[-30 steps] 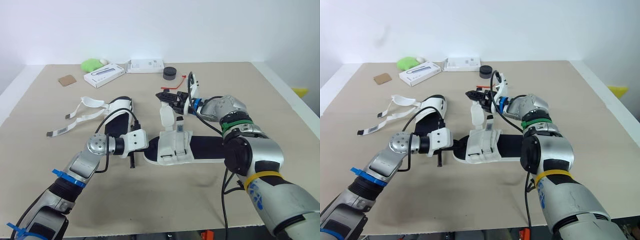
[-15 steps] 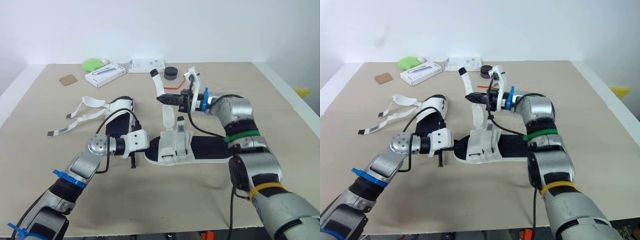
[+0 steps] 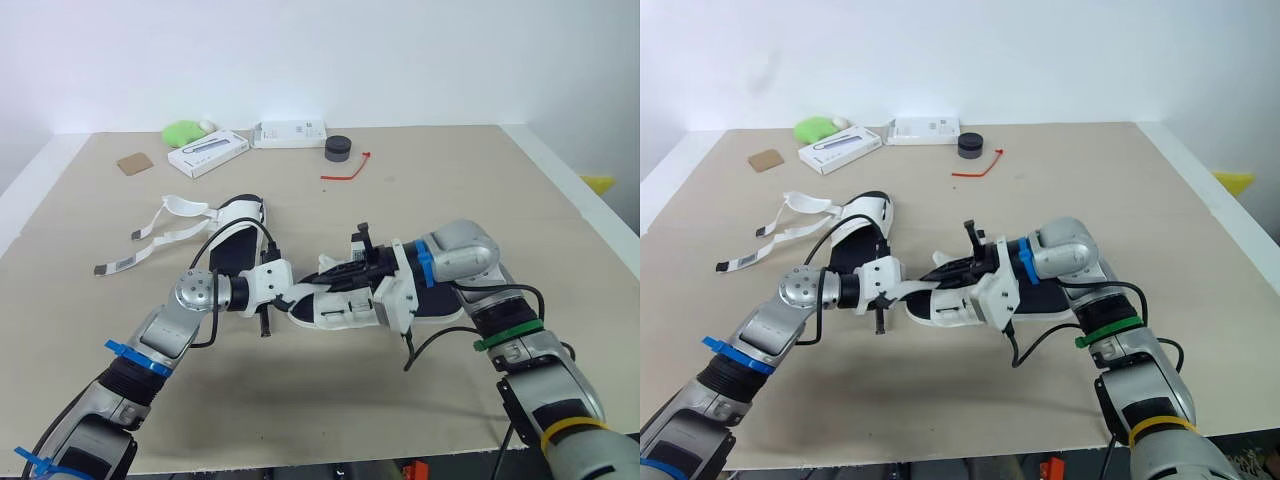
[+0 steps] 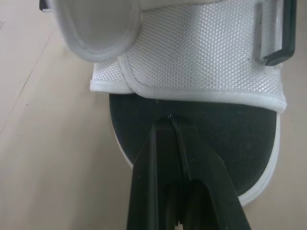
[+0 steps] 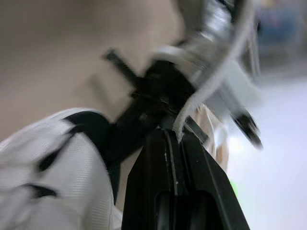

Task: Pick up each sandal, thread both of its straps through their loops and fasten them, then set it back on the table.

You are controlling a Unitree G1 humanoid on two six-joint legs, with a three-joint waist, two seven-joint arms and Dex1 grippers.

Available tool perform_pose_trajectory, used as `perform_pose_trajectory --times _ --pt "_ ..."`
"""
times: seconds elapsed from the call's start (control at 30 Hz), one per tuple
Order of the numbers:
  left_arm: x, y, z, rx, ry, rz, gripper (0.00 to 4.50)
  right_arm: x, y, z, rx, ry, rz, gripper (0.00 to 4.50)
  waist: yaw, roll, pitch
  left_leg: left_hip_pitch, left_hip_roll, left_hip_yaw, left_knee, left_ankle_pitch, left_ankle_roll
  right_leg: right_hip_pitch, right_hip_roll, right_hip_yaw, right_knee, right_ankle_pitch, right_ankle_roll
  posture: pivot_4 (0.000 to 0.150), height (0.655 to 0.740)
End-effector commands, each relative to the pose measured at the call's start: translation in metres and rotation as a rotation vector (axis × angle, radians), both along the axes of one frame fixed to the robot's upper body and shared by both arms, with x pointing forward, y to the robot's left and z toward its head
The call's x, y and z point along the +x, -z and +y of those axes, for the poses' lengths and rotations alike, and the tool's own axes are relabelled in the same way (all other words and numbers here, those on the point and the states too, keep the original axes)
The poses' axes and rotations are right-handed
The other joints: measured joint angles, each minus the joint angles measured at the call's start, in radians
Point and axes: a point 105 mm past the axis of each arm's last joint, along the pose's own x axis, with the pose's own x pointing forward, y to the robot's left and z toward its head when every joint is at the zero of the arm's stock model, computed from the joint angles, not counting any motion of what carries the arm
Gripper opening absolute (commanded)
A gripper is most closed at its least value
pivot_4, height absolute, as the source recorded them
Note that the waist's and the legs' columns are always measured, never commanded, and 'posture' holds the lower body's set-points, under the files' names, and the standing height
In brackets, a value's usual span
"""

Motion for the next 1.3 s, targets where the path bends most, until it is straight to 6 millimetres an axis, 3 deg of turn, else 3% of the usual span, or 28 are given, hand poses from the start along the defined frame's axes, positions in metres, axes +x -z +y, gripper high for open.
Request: perform_pose_trajectory --times 0.03,0.43,0.57,0.77,0.83,0.93,1.03,1.17,1.3 --pt "0.002 0.023 0.013 0.083 -0.048 0.070 0.00 -0.007 -0.005 -0.002 0.001 -0.107 -0.128 0.01 0.001 0.000 0.000 0.000 0.000 0.001 0.000 0.000 0.000 0.000 0.000 0.000 0.000 0.000 0.000 0.150 0.7400" --pt "0.002 0.022 0.012 0.075 -0.042 0.080 0.00 -0.008 -0.011 -0.003 0.008 -0.121 -0.103 0.01 0.002 0.000 0.000 0.004 0.000 0.004 -0.008 -0.001 0.001 0.000 -0.001 0.003 0.000 -0.001 -0.004 0.150 0.7400" --pt "0.000 0.020 0.010 0.061 -0.026 0.090 0.00 -0.017 -0.029 -0.002 0.084 -0.106 -0.008 1.35 0.002 0.000 0.000 0.005 0.000 0.005 -0.008 -0.001 0.001 0.000 -0.001 0.003 0.000 -0.001 -0.003 0.150 0.7400" --pt "-0.002 0.020 0.011 0.061 -0.016 0.096 0.00 -0.030 -0.030 -0.024 0.051 -0.051 0.116 4.27 0.003 -0.001 -0.001 0.005 0.000 0.005 -0.008 -0.001 0.002 0.000 -0.001 0.003 0.000 -0.003 -0.002 0.150 0.7400" --pt "-0.002 0.020 0.011 0.062 -0.014 0.098 0.00 -0.035 -0.029 -0.032 0.049 -0.007 0.207 4.46 0.004 -0.001 -0.001 0.005 0.000 0.005 -0.009 -0.001 0.003 0.000 -0.001 0.003 0.000 -0.003 -0.001 0.150 0.7400" --pt "-0.003 0.020 0.011 0.065 -0.010 0.100 0.00 -0.040 -0.041 -0.034 0.165 0.124 0.511 4.46 0.005 -0.001 -0.001 0.005 0.000 0.005 -0.009 -0.002 0.003 0.000 -0.001 0.004 0.000 -0.003 -0.001 0.150 0.7400" --pt "-0.004 0.021 0.011 0.068 -0.007 0.100 0.00 -0.051 -0.050 -0.025 0.250 0.262 0.957 4.46 0.004 -0.001 -0.001 0.003 0.001 0.006 -0.010 -0.002 0.003 0.000 -0.004 0.005 0.001 -0.004 -0.001 0.150 0.7400" --pt "-0.004 0.021 0.010 0.068 -0.003 0.099 0.00 -0.071 -0.038 -0.015 0.185 0.434 1.466 4.46 0.005 -0.003 -0.002 0.002 0.001 0.005 -0.010 -0.002 0.003 0.000 -0.005 0.002 0.003 -0.007 -0.005 0.150 0.7400" --pt "-0.004 0.020 0.009 0.068 -0.002 0.098 0.00 -0.078 -0.017 -0.016 0.080 0.642 1.714 4.46 0.005 -0.003 -0.002 0.002 0.001 0.002 -0.010 -0.002 0.003 0.000 -0.001 0.000 0.004 -0.009 -0.008 0.150 0.7400"
